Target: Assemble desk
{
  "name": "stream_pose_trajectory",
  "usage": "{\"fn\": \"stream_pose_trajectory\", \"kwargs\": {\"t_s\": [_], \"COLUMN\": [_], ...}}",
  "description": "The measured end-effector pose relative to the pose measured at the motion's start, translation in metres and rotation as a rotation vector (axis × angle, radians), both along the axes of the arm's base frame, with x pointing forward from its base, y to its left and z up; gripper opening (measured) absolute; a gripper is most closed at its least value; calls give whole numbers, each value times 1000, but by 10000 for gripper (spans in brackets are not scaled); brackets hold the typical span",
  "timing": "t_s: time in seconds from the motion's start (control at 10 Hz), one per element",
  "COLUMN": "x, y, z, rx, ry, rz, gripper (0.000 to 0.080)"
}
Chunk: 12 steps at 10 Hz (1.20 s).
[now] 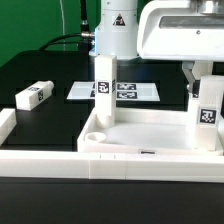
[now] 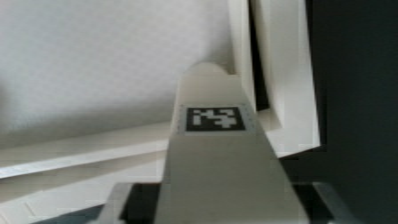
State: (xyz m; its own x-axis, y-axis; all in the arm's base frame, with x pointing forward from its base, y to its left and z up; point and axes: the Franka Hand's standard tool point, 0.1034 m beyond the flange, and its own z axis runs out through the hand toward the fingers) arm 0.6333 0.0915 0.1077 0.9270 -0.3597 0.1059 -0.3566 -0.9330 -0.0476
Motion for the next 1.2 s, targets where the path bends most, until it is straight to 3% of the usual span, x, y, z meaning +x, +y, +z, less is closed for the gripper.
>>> {"fn": "stream_pose_trajectory", "kwargs": {"t_s": [0.5,0.8,0.9,1.0,1.1,1.2], "x": [-1,-1,-4,-12,-22,-33], "y": [-26,-29,-24,-22,-25,-33], "z": [-1,1,11,22,32,42], "rx": [-3,-9,-2,8,17,24], "ry": [2,-1,-8,-8,-7,-6], "rz": [-368,-391,-358,-327,-287,-252], "gripper": [294,301,499,499,619,641]}}
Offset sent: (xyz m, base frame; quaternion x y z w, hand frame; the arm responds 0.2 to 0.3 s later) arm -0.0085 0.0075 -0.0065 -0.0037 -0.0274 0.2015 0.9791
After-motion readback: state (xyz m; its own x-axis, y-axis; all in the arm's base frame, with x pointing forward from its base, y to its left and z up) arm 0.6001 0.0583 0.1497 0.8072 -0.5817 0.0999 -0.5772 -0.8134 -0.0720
